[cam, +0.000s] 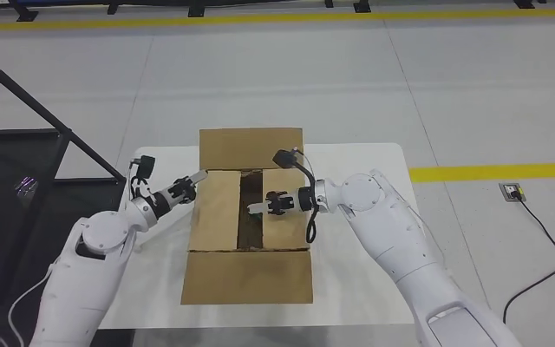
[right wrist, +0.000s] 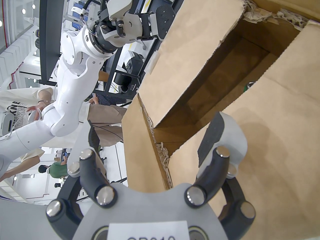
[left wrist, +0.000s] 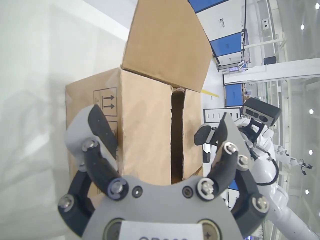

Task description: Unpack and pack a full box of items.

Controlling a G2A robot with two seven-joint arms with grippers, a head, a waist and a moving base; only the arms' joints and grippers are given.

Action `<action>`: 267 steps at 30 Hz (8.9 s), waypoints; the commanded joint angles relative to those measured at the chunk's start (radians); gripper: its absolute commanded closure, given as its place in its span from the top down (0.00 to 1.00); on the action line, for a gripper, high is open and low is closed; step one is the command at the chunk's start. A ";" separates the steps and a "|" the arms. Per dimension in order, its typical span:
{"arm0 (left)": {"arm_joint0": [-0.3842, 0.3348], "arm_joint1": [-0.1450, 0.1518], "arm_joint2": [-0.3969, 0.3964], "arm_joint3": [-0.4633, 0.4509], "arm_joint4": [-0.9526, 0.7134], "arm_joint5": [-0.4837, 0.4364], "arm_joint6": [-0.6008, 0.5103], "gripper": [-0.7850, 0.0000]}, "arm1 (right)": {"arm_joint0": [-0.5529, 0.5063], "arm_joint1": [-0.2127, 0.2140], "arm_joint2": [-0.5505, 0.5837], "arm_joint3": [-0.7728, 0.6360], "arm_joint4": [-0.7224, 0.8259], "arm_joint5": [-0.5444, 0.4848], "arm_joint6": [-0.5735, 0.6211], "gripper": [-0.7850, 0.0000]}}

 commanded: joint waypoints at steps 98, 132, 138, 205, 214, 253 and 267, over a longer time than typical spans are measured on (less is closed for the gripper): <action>0.513 0.208 -0.119 -0.507 -0.015 -0.174 0.132 1.00 | 0.162 0.013 0.166 0.391 0.239 -0.286 -0.122 1.00; 0.480 0.166 -0.091 -0.503 0.028 -0.147 0.289 1.00 | 0.090 0.024 0.003 0.332 0.416 0.112 0.158 1.00; 0.533 0.168 -0.202 -0.496 -0.098 -0.199 0.337 1.00 | 0.092 0.021 -0.001 0.354 0.396 0.126 0.100 1.00; 0.453 0.043 -0.088 -0.275 -0.565 -0.106 0.582 1.00 | 0.091 0.021 0.000 0.357 0.398 0.129 0.095 1.00; 0.569 0.036 -0.144 -0.447 -0.392 -0.160 0.758 1.00 | 0.091 0.021 0.000 0.357 0.398 0.129 0.095 1.00; 0.566 -0.022 -0.177 -0.636 -0.343 0.034 0.859 1.00 | -0.257 0.146 0.151 -0.343 0.281 0.094 0.121 1.00; 0.531 -0.047 -0.101 -0.700 -0.269 0.105 0.878 1.00 | -0.380 0.189 0.192 -0.562 0.234 0.121 0.128 1.00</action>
